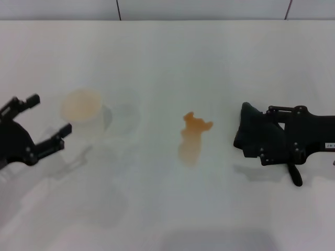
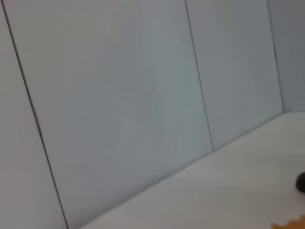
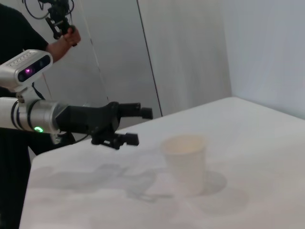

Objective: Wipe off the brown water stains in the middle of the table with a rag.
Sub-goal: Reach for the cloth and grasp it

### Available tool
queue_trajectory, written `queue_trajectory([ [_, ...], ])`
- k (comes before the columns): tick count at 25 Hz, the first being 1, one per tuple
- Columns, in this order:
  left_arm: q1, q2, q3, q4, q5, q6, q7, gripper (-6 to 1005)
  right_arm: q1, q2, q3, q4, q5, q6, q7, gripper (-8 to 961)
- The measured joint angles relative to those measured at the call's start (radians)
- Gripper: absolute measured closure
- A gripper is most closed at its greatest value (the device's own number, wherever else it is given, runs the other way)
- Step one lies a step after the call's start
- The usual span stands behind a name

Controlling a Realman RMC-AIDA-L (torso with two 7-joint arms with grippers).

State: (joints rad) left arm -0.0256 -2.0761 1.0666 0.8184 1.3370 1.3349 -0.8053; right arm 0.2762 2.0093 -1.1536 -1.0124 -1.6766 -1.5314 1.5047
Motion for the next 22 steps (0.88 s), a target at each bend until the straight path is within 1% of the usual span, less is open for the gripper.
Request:
queue_trajectory([
  [3,-0.034,0.007,-0.054,0.052,0.067,0.003,-0.083,109,0.004,0.000,-0.002,-0.005,0.018,-0.005,0.019,117],
  [5,-0.078,0.015,-0.108,0.072,0.135,0.017,-0.144,109,0.008,0.000,-0.008,-0.014,0.042,-0.006,0.029,117],
  [7,-0.131,0.029,-0.168,0.075,0.191,0.049,-0.190,110,0.010,0.000,-0.016,-0.030,0.063,-0.005,0.044,117],
  [10,-0.194,0.055,-0.223,0.073,0.238,0.100,-0.240,110,0.010,0.000,-0.023,-0.058,0.080,0.000,0.079,118],
  [12,-0.227,0.074,-0.232,0.077,0.252,0.125,-0.273,110,0.011,0.000,-0.024,-0.076,0.089,0.003,0.109,118],
  [16,-0.292,0.121,-0.236,0.086,0.265,0.193,-0.370,110,0.011,0.000,-0.026,-0.111,0.107,0.006,0.161,119],
  [18,-0.315,0.138,-0.237,0.091,0.283,0.225,-0.413,110,0.012,0.000,-0.026,-0.128,0.108,0.013,0.181,120],
  [20,-0.329,0.145,-0.237,0.104,0.320,0.256,-0.451,110,0.012,0.000,-0.024,-0.142,0.108,0.018,0.195,120],
  [22,-0.334,0.145,-0.237,0.124,0.353,0.282,-0.482,109,0.013,0.000,-0.020,-0.150,0.106,0.019,0.204,120],
])
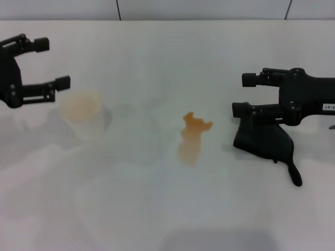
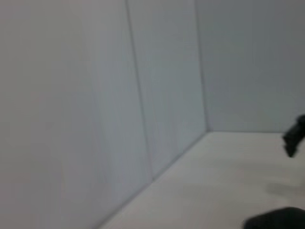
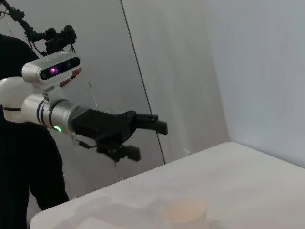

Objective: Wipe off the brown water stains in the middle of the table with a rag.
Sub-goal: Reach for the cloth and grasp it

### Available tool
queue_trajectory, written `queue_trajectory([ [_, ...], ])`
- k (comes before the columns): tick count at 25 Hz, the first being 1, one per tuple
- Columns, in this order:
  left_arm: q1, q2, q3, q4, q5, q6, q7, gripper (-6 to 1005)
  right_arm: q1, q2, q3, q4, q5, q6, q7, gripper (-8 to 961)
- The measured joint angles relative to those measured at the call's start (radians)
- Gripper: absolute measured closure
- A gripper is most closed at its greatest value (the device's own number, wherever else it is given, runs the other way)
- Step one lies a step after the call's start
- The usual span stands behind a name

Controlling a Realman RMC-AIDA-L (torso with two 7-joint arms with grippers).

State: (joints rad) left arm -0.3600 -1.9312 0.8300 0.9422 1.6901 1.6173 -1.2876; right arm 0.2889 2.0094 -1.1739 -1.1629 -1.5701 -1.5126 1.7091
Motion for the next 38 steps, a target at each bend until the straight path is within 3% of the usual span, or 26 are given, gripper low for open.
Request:
queue_trajectory([
  [15,-0.035,-0.011,0.005,0.098,0.239,0.087,-0.269,112,0.011,-0.013,0.029,-0.006,-0.031,0.003,0.005,123],
  [20,-0.073,-0.021,0.009,0.113,0.290,0.109,-0.326,113,0.031,-0.007,0.064,-0.012,-0.120,0.007,0.043,124],
  [29,-0.084,-0.044,0.031,0.223,0.298,0.150,-0.421,113,0.053,-0.017,0.073,-0.133,-0.325,-0.013,0.192,126],
  [35,-0.087,-0.061,0.034,0.225,0.315,0.147,-0.427,113,0.121,-0.021,0.073,-0.137,-0.513,-0.024,0.289,127],
  [38,-0.092,-0.068,0.034,0.226,0.328,0.146,-0.425,113,0.151,-0.009,0.072,-0.132,-0.603,-0.026,0.315,128],
])
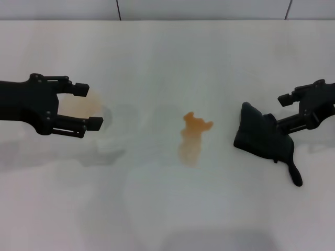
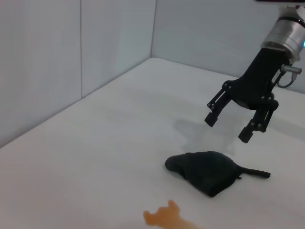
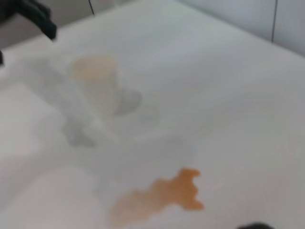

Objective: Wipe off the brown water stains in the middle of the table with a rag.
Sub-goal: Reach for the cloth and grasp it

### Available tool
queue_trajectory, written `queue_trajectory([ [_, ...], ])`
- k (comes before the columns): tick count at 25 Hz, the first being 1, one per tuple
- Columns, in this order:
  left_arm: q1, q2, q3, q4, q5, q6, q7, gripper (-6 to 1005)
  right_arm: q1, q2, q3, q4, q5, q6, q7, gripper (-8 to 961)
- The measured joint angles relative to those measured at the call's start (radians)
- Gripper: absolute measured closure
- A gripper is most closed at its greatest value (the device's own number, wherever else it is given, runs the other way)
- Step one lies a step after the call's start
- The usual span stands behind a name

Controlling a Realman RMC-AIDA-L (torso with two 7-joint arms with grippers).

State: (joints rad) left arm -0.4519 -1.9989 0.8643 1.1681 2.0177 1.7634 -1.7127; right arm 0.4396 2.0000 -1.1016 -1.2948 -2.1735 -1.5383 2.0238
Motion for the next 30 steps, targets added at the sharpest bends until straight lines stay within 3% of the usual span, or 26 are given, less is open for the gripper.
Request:
queue_trajectory([
  [14,-0.014,-0.004,0.015,0.001,0.005,-0.005,0.003,113,0.057,0.009,-0.022,0.109,-0.078,0.054,0.015,128],
  [30,-0.018,-0.010,0.015,0.001,0.012,-0.010,0.012,113,0.078,0.011,-0.152,0.181,-0.086,0.204,0.027,172],
])
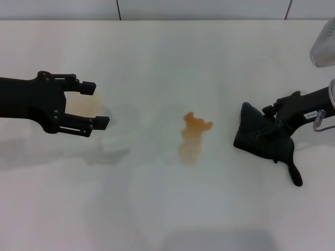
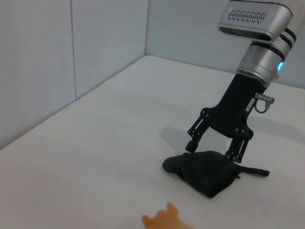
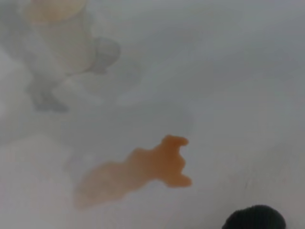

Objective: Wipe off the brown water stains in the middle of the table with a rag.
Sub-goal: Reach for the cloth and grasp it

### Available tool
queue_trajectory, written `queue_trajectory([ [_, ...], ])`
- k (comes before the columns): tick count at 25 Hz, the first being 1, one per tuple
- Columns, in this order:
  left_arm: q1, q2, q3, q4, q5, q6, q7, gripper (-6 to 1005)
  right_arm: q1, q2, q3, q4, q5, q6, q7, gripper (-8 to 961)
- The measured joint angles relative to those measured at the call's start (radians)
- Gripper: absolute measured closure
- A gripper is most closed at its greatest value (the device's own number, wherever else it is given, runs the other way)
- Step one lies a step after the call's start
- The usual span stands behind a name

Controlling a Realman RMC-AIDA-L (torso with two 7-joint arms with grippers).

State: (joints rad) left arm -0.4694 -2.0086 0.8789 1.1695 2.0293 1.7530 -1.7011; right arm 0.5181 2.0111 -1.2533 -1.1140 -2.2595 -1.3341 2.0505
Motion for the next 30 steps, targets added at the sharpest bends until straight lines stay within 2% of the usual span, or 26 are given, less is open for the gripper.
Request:
queue_trajectory([
  [16,0.003,-0.001,0.000,-0.003,0.000,-0.006,0.008,113,0.000,0.001,-0.045,0.015,-0.049,0.065,0.027,208],
  [30,0.006,-0.001,0.000,-0.003,0.000,-0.008,0.009,113,-0.004,0.002,-0.055,0.017,-0.051,0.068,0.038,435],
])
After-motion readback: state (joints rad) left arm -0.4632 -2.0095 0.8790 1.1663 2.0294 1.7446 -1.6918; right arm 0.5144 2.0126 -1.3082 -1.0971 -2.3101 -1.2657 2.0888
